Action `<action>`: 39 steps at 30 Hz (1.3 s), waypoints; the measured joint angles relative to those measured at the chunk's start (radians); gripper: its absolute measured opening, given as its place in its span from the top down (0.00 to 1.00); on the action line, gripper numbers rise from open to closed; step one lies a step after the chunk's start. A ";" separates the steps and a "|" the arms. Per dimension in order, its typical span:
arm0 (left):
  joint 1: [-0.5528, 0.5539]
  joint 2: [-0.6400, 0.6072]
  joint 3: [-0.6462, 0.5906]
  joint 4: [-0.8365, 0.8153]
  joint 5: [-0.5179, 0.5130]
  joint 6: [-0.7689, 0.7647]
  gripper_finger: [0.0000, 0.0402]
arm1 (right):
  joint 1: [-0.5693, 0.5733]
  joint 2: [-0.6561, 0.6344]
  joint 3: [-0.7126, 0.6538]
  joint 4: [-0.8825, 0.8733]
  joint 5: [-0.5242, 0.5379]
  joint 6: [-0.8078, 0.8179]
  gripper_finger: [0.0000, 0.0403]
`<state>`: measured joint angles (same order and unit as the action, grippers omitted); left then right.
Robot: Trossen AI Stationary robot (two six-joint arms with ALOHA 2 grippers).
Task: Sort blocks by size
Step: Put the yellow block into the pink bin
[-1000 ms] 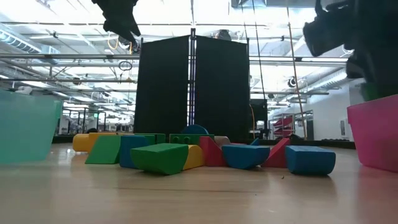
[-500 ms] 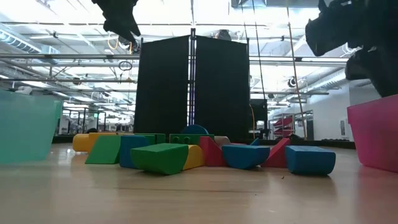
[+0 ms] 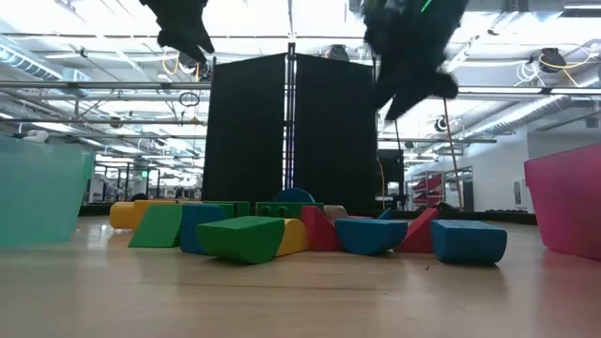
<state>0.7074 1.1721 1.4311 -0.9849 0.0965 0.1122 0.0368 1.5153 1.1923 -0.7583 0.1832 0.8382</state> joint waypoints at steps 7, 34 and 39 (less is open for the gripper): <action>0.000 0.000 0.000 -0.006 0.000 -0.001 0.36 | -0.083 0.218 0.015 0.163 -0.112 0.110 0.60; 0.000 0.000 0.000 -0.002 0.000 0.001 0.36 | -0.083 0.509 0.203 0.085 -0.140 0.197 0.57; 0.000 0.000 0.000 -0.001 0.001 0.000 0.36 | -0.083 0.509 0.202 0.059 -0.142 0.224 0.46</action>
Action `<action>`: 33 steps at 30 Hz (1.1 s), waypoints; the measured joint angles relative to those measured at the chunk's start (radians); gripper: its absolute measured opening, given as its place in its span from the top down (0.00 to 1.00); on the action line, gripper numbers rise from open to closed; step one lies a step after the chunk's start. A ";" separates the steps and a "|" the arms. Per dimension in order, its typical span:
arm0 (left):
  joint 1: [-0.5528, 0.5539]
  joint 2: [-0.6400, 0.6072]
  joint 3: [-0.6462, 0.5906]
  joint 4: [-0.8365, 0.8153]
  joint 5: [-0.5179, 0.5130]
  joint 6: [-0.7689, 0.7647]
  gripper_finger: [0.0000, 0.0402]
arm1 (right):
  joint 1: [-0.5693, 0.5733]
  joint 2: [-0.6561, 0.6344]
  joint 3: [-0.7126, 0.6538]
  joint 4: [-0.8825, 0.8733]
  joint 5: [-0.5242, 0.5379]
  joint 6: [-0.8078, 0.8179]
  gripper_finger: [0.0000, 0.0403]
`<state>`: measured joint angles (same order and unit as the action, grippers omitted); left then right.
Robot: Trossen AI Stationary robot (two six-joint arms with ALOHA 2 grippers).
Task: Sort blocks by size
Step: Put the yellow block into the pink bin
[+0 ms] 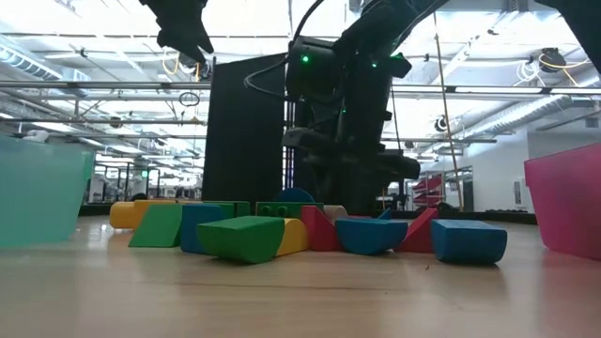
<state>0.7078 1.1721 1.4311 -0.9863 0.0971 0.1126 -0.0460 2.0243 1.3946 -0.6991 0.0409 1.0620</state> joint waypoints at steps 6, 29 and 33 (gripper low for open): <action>0.000 0.000 0.000 0.000 0.000 0.000 0.36 | 0.002 0.022 0.001 0.005 -0.033 -0.027 0.40; 0.000 0.000 0.000 0.004 0.004 0.000 0.36 | 0.022 -0.144 0.032 -0.244 -0.021 -0.078 0.82; 0.000 0.000 0.000 0.004 0.004 0.002 0.36 | 0.085 -0.274 0.042 -0.366 0.004 -0.009 0.82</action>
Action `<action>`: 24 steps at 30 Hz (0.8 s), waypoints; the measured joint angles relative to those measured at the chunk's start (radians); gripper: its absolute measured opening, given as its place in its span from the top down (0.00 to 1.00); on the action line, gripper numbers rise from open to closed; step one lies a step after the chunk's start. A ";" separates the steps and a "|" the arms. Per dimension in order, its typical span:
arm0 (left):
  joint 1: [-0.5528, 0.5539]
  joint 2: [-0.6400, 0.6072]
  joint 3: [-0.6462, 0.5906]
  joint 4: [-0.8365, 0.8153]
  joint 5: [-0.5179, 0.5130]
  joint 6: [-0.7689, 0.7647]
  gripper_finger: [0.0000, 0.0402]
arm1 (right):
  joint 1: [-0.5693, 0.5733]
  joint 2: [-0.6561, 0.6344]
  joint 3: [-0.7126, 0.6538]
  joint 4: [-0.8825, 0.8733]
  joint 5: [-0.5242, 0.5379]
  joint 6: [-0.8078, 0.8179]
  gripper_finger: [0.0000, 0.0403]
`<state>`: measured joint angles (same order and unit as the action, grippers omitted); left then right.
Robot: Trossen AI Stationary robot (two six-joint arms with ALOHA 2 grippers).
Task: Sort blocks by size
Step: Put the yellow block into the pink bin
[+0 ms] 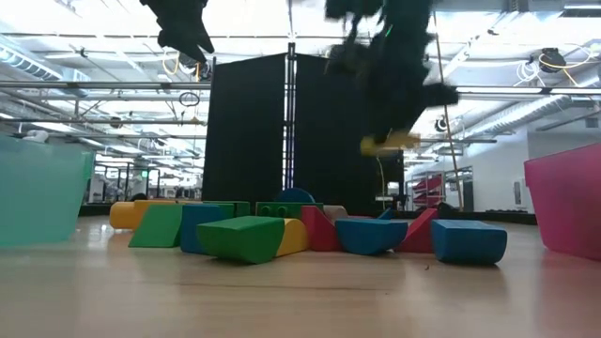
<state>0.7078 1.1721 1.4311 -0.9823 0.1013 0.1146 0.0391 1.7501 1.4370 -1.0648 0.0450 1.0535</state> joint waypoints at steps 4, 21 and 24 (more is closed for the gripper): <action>0.000 0.000 0.000 0.000 0.000 -0.001 0.36 | 0.109 -0.128 0.006 -0.173 0.005 0.165 0.82; 0.000 0.000 0.000 0.008 0.000 -0.003 0.36 | 0.758 -0.191 0.004 -0.450 -0.235 1.197 0.82; 0.000 0.000 0.000 0.008 0.000 -0.003 0.36 | 0.793 -0.171 0.005 -0.446 -0.406 1.239 0.82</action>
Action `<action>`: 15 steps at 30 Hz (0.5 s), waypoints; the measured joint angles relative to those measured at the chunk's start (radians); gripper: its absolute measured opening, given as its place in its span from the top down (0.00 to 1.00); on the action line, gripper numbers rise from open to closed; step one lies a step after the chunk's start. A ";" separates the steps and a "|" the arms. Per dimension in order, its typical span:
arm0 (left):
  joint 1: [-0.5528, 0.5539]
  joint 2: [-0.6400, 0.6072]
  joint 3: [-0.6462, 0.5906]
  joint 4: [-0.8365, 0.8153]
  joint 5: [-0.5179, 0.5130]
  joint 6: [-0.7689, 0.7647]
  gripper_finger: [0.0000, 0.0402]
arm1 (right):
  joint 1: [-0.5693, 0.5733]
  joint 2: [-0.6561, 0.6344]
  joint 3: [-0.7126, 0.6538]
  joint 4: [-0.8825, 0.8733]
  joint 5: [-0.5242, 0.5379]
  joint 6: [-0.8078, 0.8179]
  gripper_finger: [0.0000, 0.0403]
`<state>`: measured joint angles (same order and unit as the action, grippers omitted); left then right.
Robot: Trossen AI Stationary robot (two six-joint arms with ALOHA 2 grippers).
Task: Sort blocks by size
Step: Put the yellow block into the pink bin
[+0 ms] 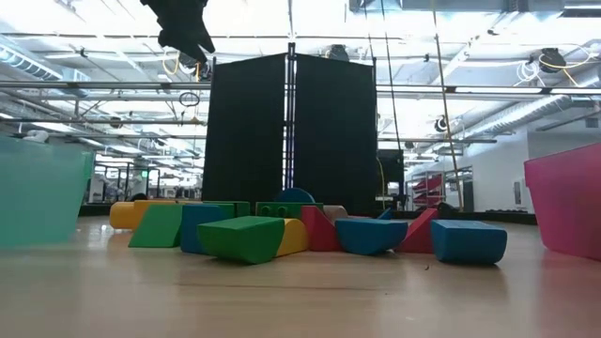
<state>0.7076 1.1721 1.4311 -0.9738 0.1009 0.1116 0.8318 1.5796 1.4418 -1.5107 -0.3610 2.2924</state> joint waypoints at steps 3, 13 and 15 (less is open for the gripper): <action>0.000 0.000 0.000 0.006 0.000 -0.001 0.36 | 0.017 0.026 0.000 -0.001 -0.041 0.004 0.82; 0.000 0.000 0.000 0.026 0.000 -0.001 0.36 | 0.063 0.133 -0.012 -0.014 -0.196 0.024 0.82; 0.000 0.000 0.000 0.025 0.000 0.000 0.36 | 0.063 0.141 -0.038 0.009 -0.198 0.024 0.82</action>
<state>0.7074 1.1721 1.4311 -0.9485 0.1008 0.1111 0.8949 1.7210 1.4038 -1.5013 -0.5587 2.3165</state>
